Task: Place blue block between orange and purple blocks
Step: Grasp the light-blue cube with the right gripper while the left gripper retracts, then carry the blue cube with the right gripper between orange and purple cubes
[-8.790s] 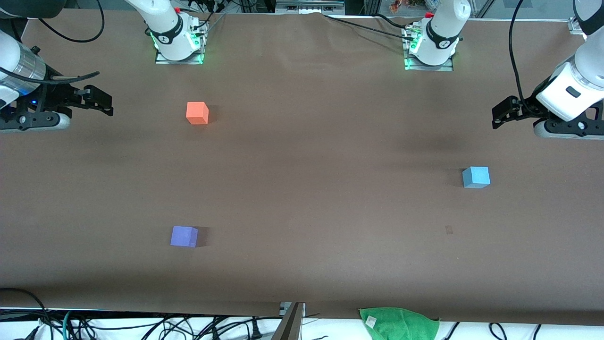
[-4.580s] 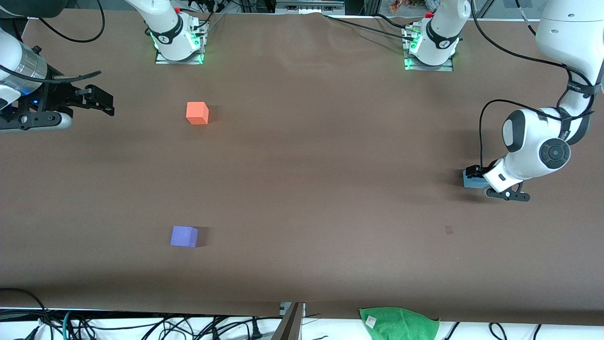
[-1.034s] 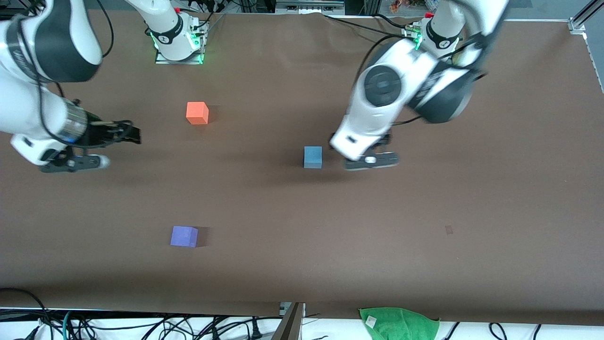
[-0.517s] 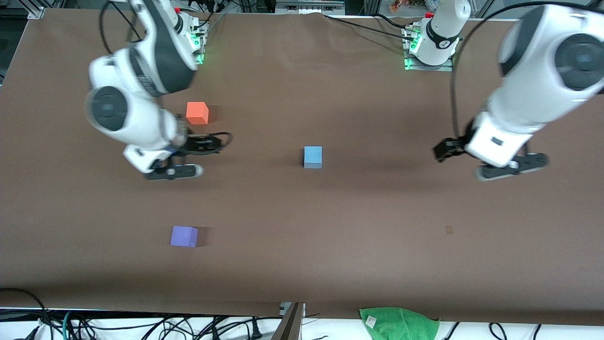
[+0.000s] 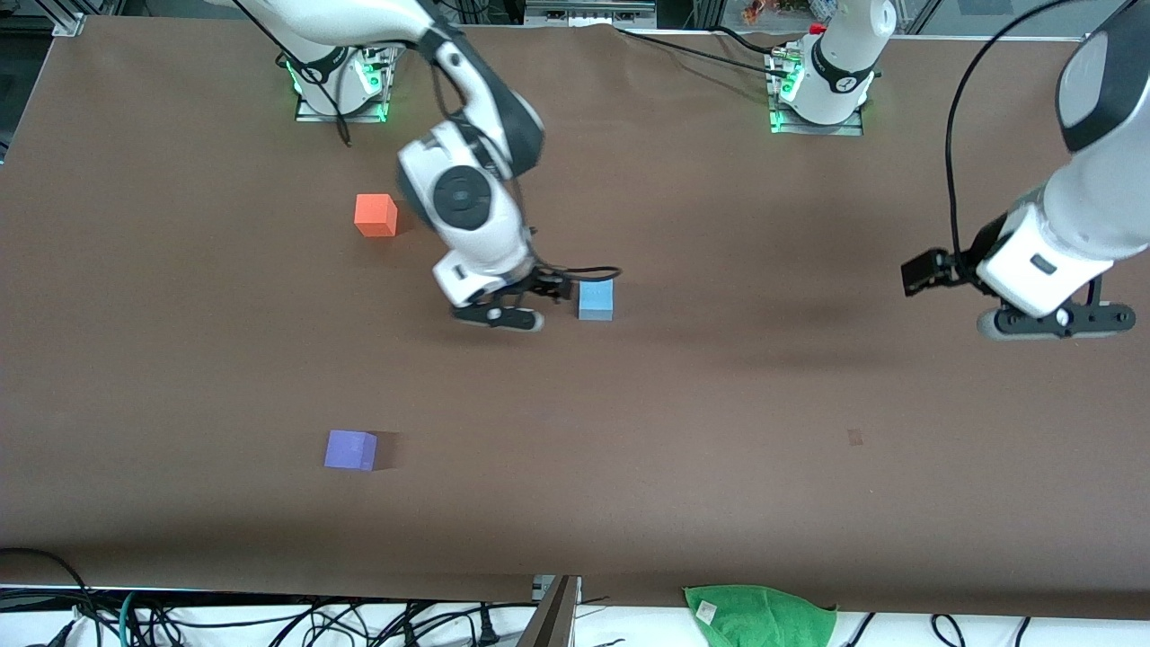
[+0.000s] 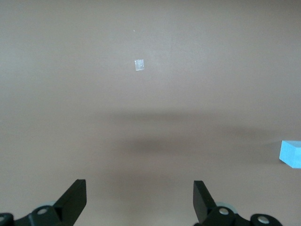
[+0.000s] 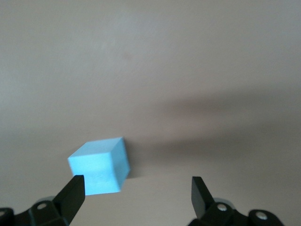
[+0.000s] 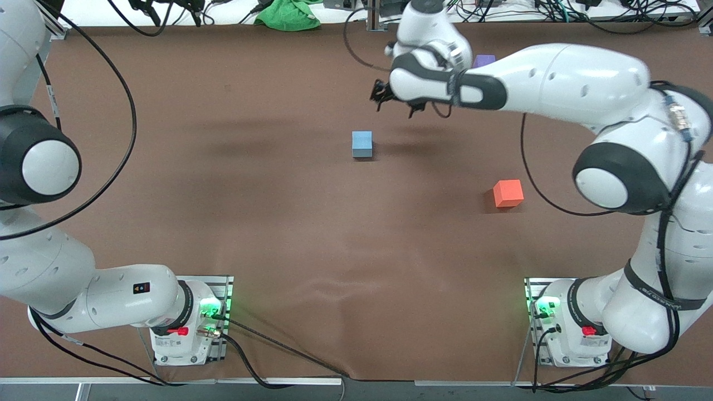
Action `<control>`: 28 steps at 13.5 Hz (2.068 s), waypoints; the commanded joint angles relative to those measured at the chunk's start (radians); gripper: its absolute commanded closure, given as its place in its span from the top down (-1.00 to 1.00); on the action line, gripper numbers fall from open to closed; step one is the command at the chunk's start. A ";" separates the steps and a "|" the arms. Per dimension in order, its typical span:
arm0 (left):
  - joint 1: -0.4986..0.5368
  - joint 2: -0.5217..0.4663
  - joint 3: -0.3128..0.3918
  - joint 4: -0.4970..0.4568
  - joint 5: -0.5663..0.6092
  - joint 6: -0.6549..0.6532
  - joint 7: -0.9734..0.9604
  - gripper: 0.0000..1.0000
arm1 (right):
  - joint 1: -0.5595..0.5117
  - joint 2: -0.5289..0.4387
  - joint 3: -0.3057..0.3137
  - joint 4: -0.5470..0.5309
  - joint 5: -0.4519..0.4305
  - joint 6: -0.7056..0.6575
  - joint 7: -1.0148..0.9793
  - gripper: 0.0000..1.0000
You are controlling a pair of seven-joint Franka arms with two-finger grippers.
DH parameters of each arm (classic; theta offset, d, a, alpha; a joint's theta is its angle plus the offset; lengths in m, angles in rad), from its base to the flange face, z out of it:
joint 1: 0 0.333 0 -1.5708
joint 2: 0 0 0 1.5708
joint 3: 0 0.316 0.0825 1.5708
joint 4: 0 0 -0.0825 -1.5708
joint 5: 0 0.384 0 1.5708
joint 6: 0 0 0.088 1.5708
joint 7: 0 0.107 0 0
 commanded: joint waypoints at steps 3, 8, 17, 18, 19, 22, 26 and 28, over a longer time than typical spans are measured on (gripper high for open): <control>-0.155 -0.156 0.258 -0.135 -0.110 -0.019 0.054 1.00 | 0.099 0.103 -0.019 0.065 -0.060 0.096 0.143 0.99; -0.129 -0.257 0.257 -0.279 -0.122 0.105 0.062 1.00 | 0.148 0.155 -0.019 0.064 -0.146 0.177 0.191 0.99; -0.143 -0.262 0.225 -0.278 -0.108 0.065 0.078 1.00 | 0.173 0.192 -0.027 0.043 -0.181 0.234 0.191 0.88; -0.141 -0.262 0.225 -0.275 -0.108 0.049 0.080 1.00 | 0.173 0.199 -0.030 0.042 -0.183 0.234 0.191 0.82; -0.141 -0.260 0.228 -0.263 -0.108 0.039 0.079 1.00 | 0.173 0.206 -0.038 0.042 -0.192 0.234 0.191 0.67; -0.133 -0.260 0.229 -0.260 -0.108 0.038 0.079 1.00 | 0.161 0.199 -0.041 0.044 -0.201 0.233 0.176 -0.04; -0.133 -0.259 0.228 -0.260 -0.108 0.036 0.079 1.00 | 0.101 0.152 -0.051 0.044 -0.194 0.149 0.085 -0.38; -0.133 -0.259 0.228 -0.260 -0.108 0.031 0.079 1.00 | 0.046 0.095 -0.051 0.018 -0.186 0.064 -0.026 -0.37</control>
